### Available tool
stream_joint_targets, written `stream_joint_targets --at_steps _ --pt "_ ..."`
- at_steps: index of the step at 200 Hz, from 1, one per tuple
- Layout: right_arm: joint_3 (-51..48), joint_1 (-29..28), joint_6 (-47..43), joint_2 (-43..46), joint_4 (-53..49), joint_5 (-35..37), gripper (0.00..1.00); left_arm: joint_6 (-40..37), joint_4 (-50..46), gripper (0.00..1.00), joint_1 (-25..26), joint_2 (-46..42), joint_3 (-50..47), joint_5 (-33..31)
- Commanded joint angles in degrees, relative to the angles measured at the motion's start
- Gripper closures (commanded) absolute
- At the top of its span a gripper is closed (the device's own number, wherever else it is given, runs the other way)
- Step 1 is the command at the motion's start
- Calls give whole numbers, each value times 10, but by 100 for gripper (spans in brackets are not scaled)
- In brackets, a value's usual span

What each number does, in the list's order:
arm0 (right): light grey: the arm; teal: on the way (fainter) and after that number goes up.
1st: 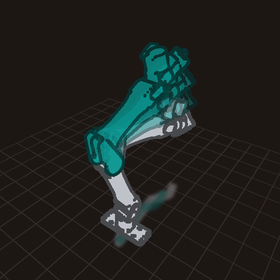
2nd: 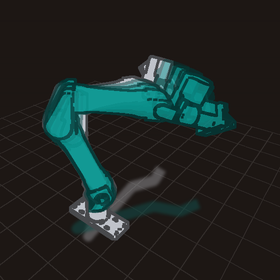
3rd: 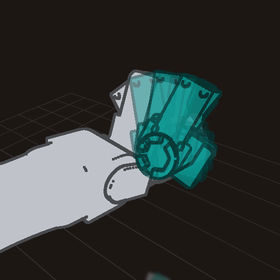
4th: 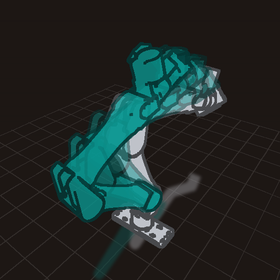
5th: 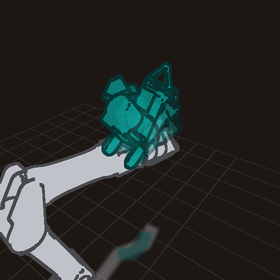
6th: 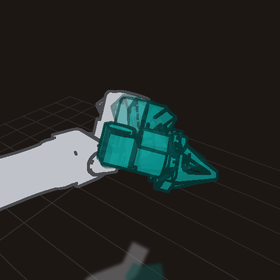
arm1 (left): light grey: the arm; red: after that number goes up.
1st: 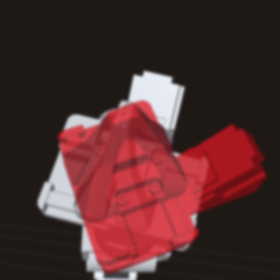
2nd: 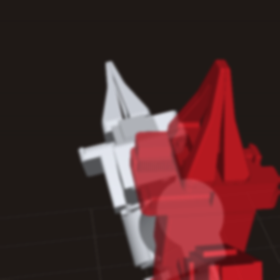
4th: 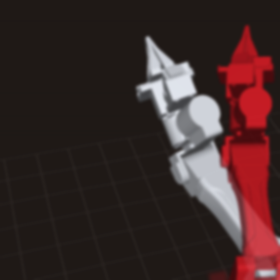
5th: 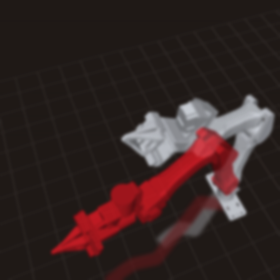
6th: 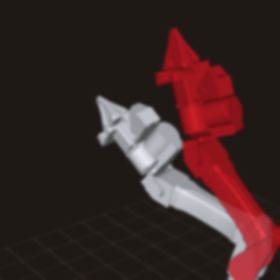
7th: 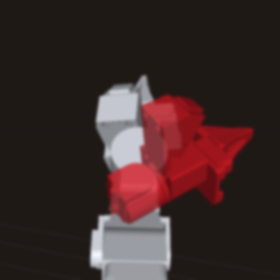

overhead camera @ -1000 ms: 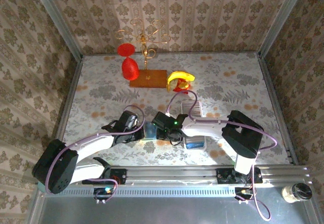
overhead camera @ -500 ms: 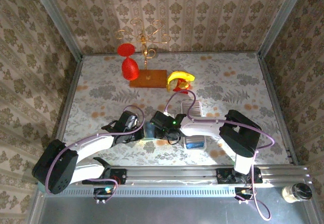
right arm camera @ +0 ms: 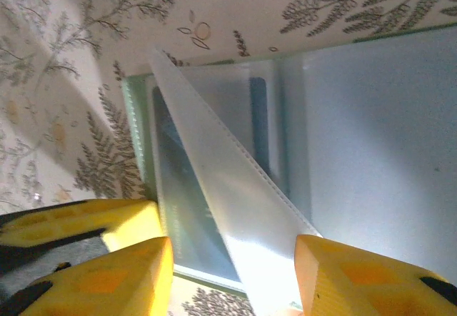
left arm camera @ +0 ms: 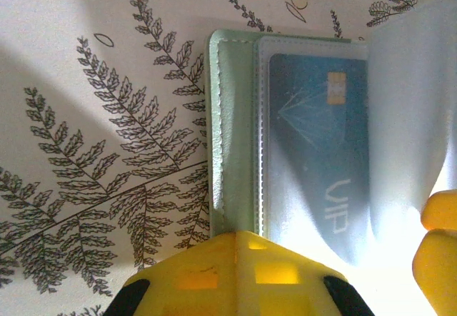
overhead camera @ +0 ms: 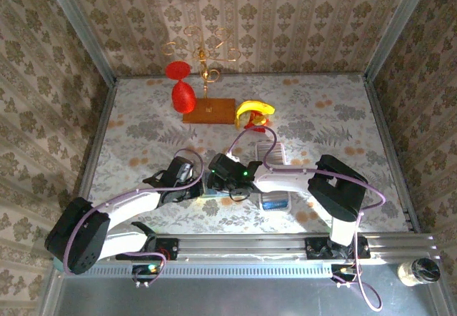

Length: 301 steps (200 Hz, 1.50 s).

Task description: Put the credit cards into the card holder

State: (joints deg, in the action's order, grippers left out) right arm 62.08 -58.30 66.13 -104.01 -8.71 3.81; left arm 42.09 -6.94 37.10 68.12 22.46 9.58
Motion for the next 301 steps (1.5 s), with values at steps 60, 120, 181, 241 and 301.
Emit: stream_joint_targets --at_steps 60,120,181,241,301 --pt "-27 -5 43 -8 93 -18 52 20 -41 100 6 -36 -30 7" --pt "-33 -5 50 -11 93 -12 52 46 -59 87 5 -141 -61 -19" --pt "-14 -11 46 -27 108 -21 53 71 -169 94 5 -244 -70 -92" --pt "2 -31 43 -26 133 -19 54 123 -256 93 4 -301 -66 -160" --pt "12 -40 63 -38 205 -33 54 131 -273 79 -5 -303 -49 -207"
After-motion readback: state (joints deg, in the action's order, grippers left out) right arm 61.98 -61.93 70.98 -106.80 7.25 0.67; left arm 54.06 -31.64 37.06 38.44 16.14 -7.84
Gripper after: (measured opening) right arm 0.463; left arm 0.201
